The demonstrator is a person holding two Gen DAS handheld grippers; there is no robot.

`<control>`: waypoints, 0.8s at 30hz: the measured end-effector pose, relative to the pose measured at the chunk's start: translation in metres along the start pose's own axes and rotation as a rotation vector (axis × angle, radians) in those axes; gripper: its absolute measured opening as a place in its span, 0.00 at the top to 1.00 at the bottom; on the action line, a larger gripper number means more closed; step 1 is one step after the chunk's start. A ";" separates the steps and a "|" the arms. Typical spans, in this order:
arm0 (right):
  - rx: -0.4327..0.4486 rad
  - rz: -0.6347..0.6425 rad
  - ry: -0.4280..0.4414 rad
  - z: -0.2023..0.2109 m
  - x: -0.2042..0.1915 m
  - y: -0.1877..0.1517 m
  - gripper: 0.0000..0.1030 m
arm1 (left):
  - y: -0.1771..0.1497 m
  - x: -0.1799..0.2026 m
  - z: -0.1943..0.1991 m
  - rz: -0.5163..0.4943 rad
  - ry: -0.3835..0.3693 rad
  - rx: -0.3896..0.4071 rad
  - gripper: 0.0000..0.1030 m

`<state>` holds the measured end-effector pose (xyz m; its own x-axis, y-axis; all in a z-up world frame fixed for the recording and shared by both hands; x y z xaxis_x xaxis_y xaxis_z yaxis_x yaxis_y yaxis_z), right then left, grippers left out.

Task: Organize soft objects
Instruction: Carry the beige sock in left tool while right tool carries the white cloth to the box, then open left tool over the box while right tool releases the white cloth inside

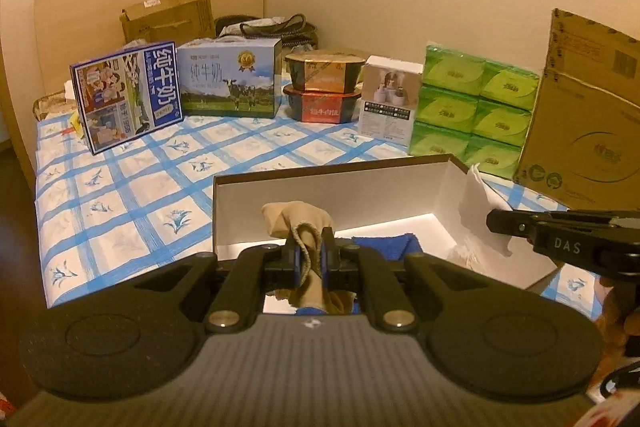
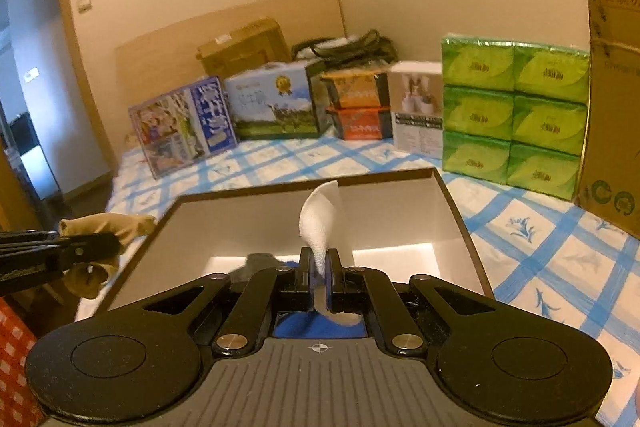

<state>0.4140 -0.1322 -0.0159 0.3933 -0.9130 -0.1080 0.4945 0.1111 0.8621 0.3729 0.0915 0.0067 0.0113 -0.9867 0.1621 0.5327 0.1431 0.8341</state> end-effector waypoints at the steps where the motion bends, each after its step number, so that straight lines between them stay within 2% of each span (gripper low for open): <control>1: 0.000 -0.005 -0.004 -0.003 0.002 0.000 0.88 | 0.001 -0.001 -0.003 0.003 0.002 -0.005 0.92; 3: -0.006 -0.008 -0.003 -0.006 0.003 0.000 0.73 | 0.001 -0.001 -0.010 0.008 0.002 -0.015 0.92; 4: -0.008 -0.008 -0.009 -0.007 0.004 -0.002 0.60 | 0.001 -0.002 -0.012 0.009 0.001 -0.019 0.92; 5: -0.004 -0.008 -0.014 -0.007 0.003 -0.003 0.55 | 0.001 -0.002 -0.014 0.008 -0.001 -0.023 0.92; 12: -0.050 -0.026 -0.019 -0.004 0.005 -0.016 0.55 | -0.001 -0.001 -0.023 0.002 -0.004 -0.042 0.91; 17: -0.076 -0.041 -0.006 0.003 0.000 -0.024 0.54 | 0.004 -0.001 -0.032 0.013 -0.020 -0.055 0.70; 20: -0.075 -0.030 0.013 0.013 -0.007 -0.026 0.53 | 0.008 -0.001 -0.034 0.008 -0.011 -0.053 0.64; 24: -0.068 -0.026 0.047 0.031 -0.017 -0.029 0.51 | 0.010 0.000 -0.027 -0.010 0.004 -0.050 0.62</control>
<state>0.3687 -0.1322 -0.0237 0.4152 -0.8966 -0.1542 0.5559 0.1159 0.8232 0.4008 0.0909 0.0012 0.0088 -0.9884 0.1516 0.5744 0.1291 0.8083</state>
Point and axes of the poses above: each gripper's, at about its wrist camera, not at the fingertips, and z roughly against the way its jaws point, x to its right, y to its top, the point moved 1 cm from there along -z, roughly the way its jaws point, and after that the axes turned 9 degrees about z, right-handed, at the moved point
